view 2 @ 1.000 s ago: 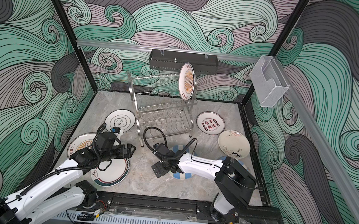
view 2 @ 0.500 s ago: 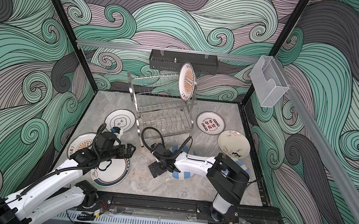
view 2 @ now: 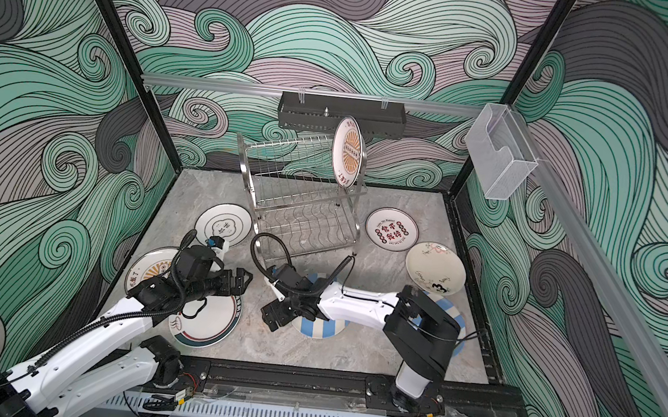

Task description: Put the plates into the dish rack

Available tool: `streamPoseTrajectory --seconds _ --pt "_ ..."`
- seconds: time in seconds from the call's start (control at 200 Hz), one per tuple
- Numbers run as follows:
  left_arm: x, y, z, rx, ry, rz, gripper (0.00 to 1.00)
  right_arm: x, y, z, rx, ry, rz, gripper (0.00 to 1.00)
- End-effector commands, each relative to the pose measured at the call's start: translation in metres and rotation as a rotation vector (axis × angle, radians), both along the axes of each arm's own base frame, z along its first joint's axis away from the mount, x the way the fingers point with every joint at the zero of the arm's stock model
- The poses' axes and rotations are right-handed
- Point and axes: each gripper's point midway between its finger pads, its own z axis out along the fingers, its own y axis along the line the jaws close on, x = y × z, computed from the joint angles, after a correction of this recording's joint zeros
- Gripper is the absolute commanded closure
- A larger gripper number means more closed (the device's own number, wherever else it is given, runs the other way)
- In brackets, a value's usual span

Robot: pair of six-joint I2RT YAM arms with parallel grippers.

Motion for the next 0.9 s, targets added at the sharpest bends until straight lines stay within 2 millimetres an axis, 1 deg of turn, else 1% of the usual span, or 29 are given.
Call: streamPoseTrajectory --seconds 0.0,0.015,0.035,0.085,0.135,0.225,0.3,0.4,0.47,0.54,0.6,0.675,0.69,0.731,0.896 --pt "-0.001 -0.016 0.018 -0.059 -0.014 -0.073 0.01 0.004 -0.037 0.017 -0.033 -0.038 -0.086 0.05" --pt "-0.002 -0.018 0.017 -0.067 -0.008 -0.079 0.01 0.005 -0.042 0.019 -0.028 -0.039 -0.099 0.05" --pt "-0.003 -0.020 0.016 -0.078 0.001 -0.086 0.01 0.003 -0.053 0.016 -0.050 -0.024 -0.121 0.05" --pt "-0.006 -0.027 0.012 -0.107 0.024 -0.110 0.01 0.004 -0.076 0.017 -0.057 -0.005 -0.184 0.06" --pt "-0.010 -0.033 0.008 -0.137 0.054 -0.130 0.01 0.007 -0.102 0.015 -0.064 0.016 -0.261 0.07" --pt "-0.016 -0.048 0.002 -0.224 0.084 -0.165 0.01 0.008 -0.146 0.008 -0.064 0.048 -0.388 0.12" --pt "-0.019 -0.060 -0.001 -0.286 0.079 -0.189 0.01 0.007 -0.172 0.003 -0.027 0.063 -0.483 0.13" --pt "-0.024 -0.067 -0.007 -0.270 0.071 -0.206 0.01 0.006 -0.194 0.003 0.038 0.073 -0.579 0.15" --pt "-0.025 -0.070 -0.012 -0.233 0.070 -0.216 0.02 0.006 -0.202 0.001 0.093 0.098 -0.626 0.18" --pt "-0.025 -0.075 -0.017 -0.217 0.075 -0.235 0.01 0.006 -0.207 -0.004 0.136 0.140 -0.661 0.24" --pt "-0.025 -0.080 -0.023 -0.205 0.085 -0.253 0.01 0.008 -0.210 -0.009 0.172 0.172 -0.687 0.24" --pt "-0.025 -0.088 -0.030 -0.191 0.089 -0.281 0.01 0.009 -0.207 -0.014 0.223 0.219 -0.689 0.27" --pt "-0.025 -0.090 -0.031 -0.188 0.091 -0.286 0.01 0.014 -0.205 -0.012 0.246 0.211 -0.687 0.27" --pt "-0.024 -0.094 -0.033 -0.183 0.093 -0.298 0.02 0.015 -0.202 -0.013 0.274 0.226 -0.682 0.27" --pt "-0.025 -0.116 -0.037 -0.140 0.083 -0.367 0.01 0.022 -0.202 -0.016 0.299 0.237 -0.682 0.28"
